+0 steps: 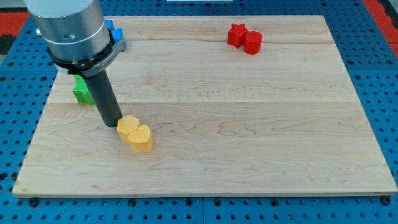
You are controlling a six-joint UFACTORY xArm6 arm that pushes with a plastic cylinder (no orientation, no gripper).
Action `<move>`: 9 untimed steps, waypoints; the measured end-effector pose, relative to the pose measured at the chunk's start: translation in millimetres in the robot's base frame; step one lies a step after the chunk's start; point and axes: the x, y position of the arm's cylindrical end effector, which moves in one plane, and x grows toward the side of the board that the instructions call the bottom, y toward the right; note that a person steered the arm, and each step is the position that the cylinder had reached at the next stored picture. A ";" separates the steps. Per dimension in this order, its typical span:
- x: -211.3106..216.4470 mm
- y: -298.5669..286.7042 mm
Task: Move red star to the center left
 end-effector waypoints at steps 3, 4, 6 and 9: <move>-71.7 144.9; -104.4 257.5; -253.4 328.5; -213.2 189.4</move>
